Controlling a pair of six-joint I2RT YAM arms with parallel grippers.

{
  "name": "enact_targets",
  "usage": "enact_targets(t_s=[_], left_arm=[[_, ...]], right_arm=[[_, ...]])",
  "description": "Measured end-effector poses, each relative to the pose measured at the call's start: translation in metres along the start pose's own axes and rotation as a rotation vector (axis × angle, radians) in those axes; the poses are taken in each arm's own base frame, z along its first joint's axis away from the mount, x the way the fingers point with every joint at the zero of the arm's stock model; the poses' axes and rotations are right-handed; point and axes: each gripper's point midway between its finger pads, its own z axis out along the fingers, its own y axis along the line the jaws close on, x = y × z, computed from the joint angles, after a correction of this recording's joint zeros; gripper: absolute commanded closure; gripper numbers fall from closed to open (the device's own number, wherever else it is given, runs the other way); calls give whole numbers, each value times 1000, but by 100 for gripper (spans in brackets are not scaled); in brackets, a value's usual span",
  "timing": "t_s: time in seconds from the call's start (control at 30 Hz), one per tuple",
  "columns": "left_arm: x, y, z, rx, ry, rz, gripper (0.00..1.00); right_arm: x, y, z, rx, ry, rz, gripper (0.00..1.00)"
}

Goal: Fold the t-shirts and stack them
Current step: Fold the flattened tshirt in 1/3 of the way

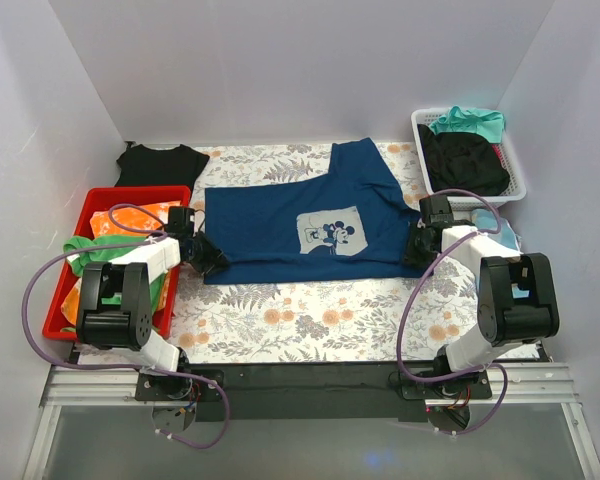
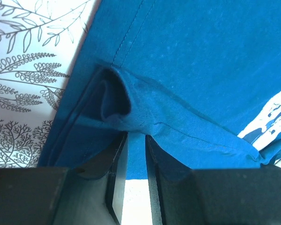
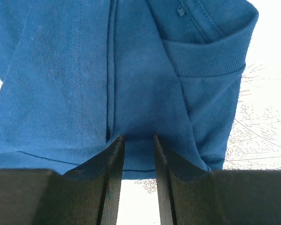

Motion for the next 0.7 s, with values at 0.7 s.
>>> enact_targets(t_s=[0.7], left_arm=[[25,37,-21,-156,45,-14,82]], right_arm=[[59,-38,-28,173,122,87,73]])
